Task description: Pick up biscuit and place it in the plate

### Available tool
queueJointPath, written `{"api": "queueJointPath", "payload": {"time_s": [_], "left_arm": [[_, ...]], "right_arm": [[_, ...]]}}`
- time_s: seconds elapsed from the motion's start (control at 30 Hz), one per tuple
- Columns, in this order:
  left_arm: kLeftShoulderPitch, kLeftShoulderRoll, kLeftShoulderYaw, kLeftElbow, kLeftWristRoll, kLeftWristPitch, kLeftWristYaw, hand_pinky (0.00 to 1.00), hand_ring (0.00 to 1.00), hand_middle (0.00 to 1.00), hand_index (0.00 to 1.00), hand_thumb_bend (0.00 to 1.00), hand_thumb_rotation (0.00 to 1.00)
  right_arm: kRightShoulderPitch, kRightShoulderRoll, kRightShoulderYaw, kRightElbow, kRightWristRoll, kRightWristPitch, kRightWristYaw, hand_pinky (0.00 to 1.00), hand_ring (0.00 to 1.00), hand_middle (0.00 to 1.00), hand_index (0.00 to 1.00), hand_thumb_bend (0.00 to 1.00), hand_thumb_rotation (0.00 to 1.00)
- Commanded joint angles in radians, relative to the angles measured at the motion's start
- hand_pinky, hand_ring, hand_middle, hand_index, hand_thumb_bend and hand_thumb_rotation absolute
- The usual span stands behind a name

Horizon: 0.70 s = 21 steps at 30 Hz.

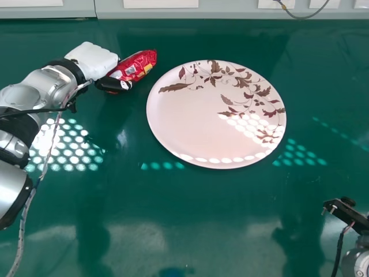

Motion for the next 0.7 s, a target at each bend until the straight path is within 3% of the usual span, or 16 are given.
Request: {"api": "queueJointPath", "payload": {"time_s": [0.0, 0.37, 0.5, 0.6, 0.67], "left_arm": [[0.004, -0.007, -0.012, 0.014, -0.006, -0.013, -0.014, 0.43, 0.52, 0.54, 0.46, 0.51, 0.0], [0.015, 0.037, 0.026, -0.047, -0.06, -0.086, 0.024, 0.43, 0.53, 0.52, 0.47, 0.51, 0.0], [0.036, 0.076, 0.081, -0.137, -0.123, -0.107, -0.011, 0.43, 0.54, 0.53, 0.47, 0.51, 0.0], [0.061, 0.116, 0.116, -0.218, -0.155, -0.135, -0.023, 0.41, 0.5, 0.53, 0.46, 0.5, 0.0], [0.085, 0.139, 0.151, -0.284, -0.186, -0.133, -0.047, 0.35, 0.49, 0.55, 0.47, 0.48, 0.0]], "right_arm": [[0.014, 0.001, -0.002, -0.021, -0.011, 0.005, -0.005, 0.62, 0.72, 0.74, 0.73, 0.54, 0.27], [0.022, 0.012, -0.011, -0.033, 0.005, 0.013, -0.008, 0.62, 0.71, 0.73, 0.72, 0.54, 0.25], [0.024, 0.01, -0.014, -0.035, 0.009, 0.015, -0.005, 0.63, 0.72, 0.74, 0.73, 0.53, 0.24], [0.025, 0.011, -0.014, -0.04, 0.008, 0.021, -0.006, 0.63, 0.72, 0.74, 0.73, 0.53, 0.24], [0.025, 0.012, -0.014, -0.04, 0.009, 0.019, -0.006, 0.63, 0.72, 0.73, 0.73, 0.52, 0.22]]}}
